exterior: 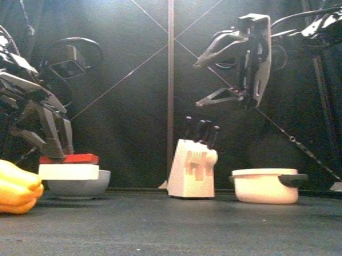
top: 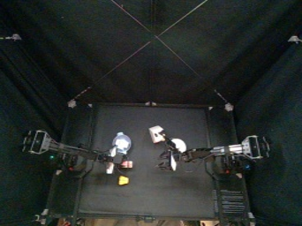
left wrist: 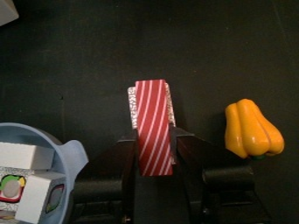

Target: Separate salmon and rice

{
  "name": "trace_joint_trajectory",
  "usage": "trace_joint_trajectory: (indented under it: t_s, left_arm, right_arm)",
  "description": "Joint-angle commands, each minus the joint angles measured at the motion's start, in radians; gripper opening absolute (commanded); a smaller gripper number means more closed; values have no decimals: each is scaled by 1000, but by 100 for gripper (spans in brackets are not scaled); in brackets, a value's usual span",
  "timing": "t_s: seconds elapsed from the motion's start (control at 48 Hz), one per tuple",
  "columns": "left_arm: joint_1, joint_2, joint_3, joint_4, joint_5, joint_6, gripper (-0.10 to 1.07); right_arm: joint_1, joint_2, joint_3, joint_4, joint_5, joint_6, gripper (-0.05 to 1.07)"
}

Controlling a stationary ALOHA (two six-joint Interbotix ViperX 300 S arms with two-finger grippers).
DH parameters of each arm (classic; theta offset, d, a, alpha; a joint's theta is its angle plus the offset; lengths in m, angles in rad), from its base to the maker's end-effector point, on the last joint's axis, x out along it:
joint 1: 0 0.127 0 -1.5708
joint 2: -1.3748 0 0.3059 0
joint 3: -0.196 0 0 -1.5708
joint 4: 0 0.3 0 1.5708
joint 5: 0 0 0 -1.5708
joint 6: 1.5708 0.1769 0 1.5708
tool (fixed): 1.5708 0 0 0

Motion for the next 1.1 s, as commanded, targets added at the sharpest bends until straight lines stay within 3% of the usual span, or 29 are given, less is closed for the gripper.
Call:
trace_joint_trajectory:
  t_s: [0.0,0.271,0.667,0.938,1.083]
  left_arm:
    - [-9,-6,-31,-2,-26,-2,49]
    - [-37,-20,-72,-29,-141,-8,49]
    - [-69,-14,-121,-290,-252,-3,49]
    - [-78,-11,-132,-345,-393,-5,49]
    - [-91,-8,-129,-345,-449,-5,49]
  right_arm:
    - [3,-26,-20,-2,-3,-3,98]
    - [3,-18,-35,-5,-3,-6,98]
    - [3,60,-133,-129,-2,-6,98]
    - [6,97,-190,-285,-2,-6,98]
    - [8,114,-218,-304,-3,-6,98]
